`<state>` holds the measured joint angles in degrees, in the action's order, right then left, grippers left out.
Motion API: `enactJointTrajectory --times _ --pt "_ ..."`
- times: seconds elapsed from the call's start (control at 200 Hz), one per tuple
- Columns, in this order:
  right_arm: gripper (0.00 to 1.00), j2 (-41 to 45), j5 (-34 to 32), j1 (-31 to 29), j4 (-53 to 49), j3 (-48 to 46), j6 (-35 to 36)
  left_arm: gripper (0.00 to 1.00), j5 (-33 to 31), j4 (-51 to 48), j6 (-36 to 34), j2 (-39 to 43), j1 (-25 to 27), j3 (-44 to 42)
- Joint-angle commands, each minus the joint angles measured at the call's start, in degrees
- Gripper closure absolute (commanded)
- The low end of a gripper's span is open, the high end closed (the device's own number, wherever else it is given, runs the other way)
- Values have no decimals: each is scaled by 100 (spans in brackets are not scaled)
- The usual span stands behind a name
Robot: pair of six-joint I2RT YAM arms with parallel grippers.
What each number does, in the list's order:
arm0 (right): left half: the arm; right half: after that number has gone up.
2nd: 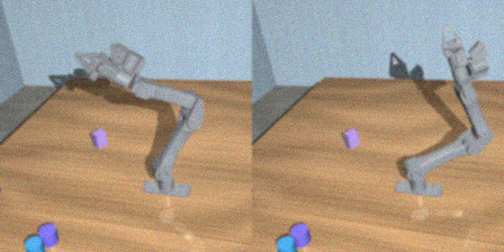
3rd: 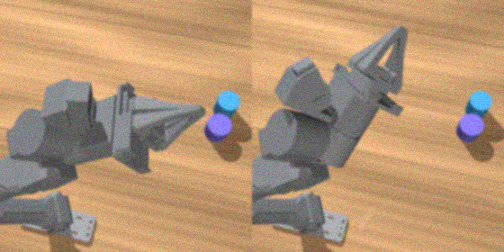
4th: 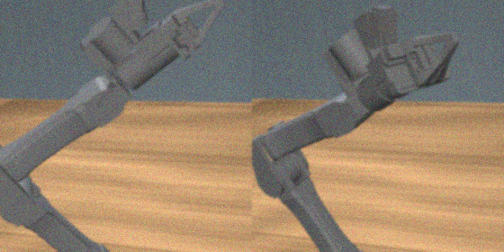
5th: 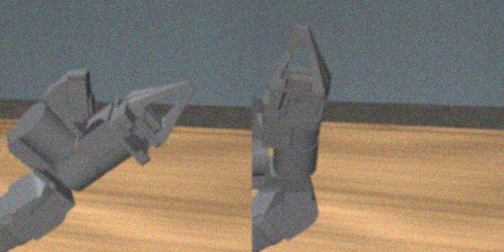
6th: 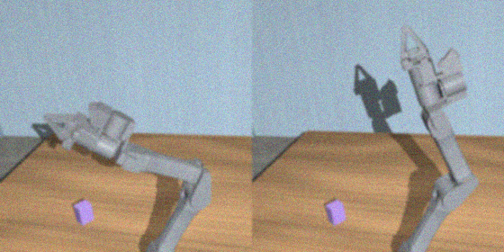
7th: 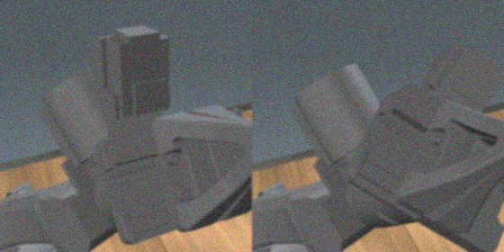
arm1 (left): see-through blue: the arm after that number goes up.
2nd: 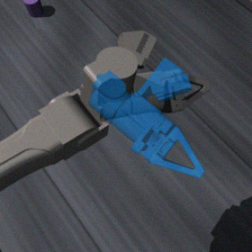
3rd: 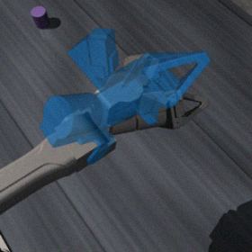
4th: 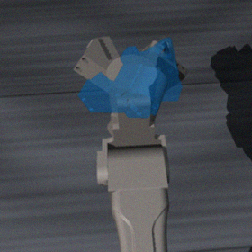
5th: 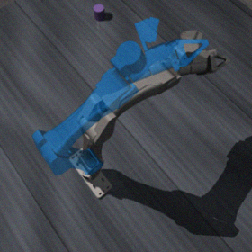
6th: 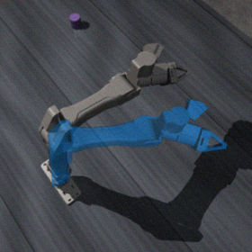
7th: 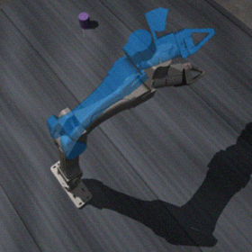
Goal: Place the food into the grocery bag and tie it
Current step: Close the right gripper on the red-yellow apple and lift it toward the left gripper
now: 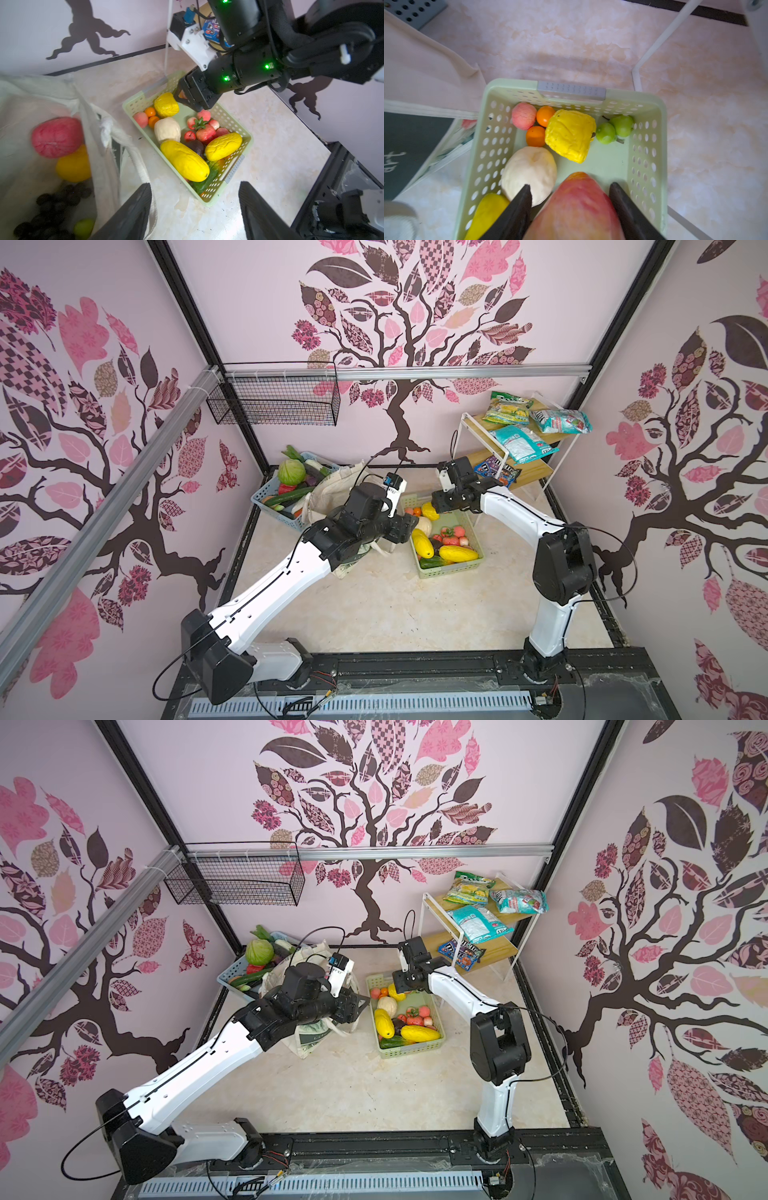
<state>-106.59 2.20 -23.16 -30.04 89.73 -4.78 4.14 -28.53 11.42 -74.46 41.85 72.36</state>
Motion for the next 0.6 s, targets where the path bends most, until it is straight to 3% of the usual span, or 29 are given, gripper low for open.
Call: enactJointTrajectory --times 0.0,0.32,0.59 --pt "40 532 584 17 -226 -182 -354 30 445 563 -393 167 10 -401" --pt "42 1073 1524 17 -129 -572 -951 30 986 1389 -131 -62 17 -996" --pt "42 1546 2249 12 97 -857 -1385 26 889 1642 -118 -321 99 -1167"
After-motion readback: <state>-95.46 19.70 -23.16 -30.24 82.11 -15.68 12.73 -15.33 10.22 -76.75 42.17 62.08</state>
